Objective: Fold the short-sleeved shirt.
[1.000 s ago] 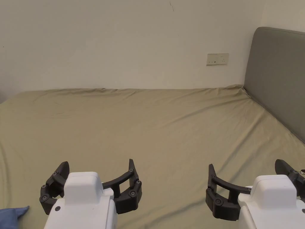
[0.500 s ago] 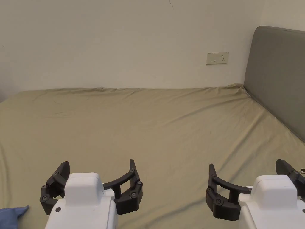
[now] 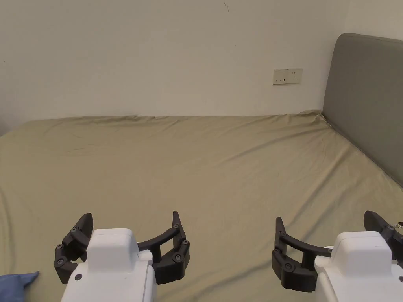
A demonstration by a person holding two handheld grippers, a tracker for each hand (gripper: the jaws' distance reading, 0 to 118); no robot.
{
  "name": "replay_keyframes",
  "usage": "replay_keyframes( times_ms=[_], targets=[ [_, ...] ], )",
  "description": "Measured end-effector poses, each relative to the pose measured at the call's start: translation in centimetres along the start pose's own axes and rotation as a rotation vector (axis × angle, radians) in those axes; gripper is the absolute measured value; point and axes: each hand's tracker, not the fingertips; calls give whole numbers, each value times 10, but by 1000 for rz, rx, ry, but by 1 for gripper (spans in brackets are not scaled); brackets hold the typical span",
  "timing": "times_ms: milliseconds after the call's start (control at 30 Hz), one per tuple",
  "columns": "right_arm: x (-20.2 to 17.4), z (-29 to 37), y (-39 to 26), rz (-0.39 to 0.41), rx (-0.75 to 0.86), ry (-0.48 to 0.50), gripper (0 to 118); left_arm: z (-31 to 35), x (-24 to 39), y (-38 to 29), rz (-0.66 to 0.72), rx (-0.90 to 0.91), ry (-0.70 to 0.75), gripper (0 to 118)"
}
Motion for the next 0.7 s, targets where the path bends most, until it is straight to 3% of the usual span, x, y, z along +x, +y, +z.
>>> replay_keyframes(
  times_ms=[333,433,567,700],
  targets=[
    [0,0,0,-2,-2,4,118,0,0,0,-1,-3,1,118],
    [1,-1,0,-16,-10,58,118,0,0,0,-3,-4,1,118],
    [5,-10,4,-131,-125,141,118,0,0,0,-3,-8,0,118],
    [2,-19,8,-234,-226,17,118,0,0,1,-10,-10,2,118]
  ],
)
